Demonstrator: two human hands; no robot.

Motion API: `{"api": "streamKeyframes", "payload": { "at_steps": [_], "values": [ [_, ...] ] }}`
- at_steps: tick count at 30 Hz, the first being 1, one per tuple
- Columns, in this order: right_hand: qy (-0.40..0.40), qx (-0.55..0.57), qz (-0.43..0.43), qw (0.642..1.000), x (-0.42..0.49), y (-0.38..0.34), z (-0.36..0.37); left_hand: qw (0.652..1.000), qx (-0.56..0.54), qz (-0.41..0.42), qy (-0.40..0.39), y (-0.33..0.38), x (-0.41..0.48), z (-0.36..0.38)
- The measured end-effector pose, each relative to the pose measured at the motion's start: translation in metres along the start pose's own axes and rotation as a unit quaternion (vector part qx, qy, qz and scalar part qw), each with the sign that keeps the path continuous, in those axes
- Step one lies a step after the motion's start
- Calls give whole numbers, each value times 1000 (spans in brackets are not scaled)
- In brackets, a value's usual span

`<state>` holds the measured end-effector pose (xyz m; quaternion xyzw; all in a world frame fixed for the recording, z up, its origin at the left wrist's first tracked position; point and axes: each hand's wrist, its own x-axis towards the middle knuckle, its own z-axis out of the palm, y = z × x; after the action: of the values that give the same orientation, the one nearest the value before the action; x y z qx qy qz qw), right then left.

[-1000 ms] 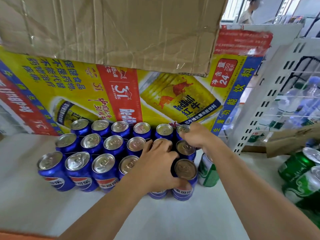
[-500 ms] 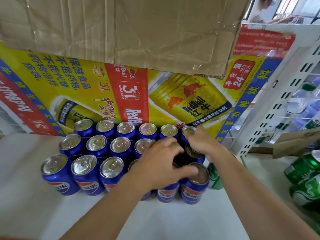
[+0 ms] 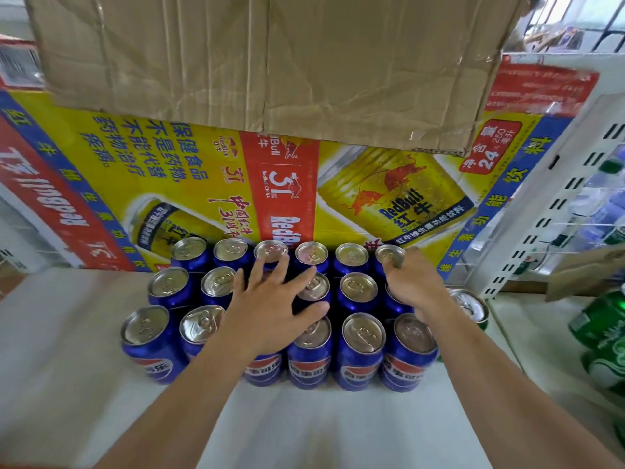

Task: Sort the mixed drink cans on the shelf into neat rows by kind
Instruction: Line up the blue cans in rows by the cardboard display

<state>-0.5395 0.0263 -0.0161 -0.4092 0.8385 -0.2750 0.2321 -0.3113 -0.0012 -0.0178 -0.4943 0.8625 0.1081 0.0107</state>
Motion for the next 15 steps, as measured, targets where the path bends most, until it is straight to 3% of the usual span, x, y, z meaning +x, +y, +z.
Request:
{"api": "streamKeyframes", "payload": {
  "at_steps": [10,15],
  "values": [
    [-50,-106,-49,992,-26,0,1,998,12,58,-22,24,6,0],
    [-37,-124,-63,990,-27,0,5,999,0,52,-11,27,10,4]
  ]
}}
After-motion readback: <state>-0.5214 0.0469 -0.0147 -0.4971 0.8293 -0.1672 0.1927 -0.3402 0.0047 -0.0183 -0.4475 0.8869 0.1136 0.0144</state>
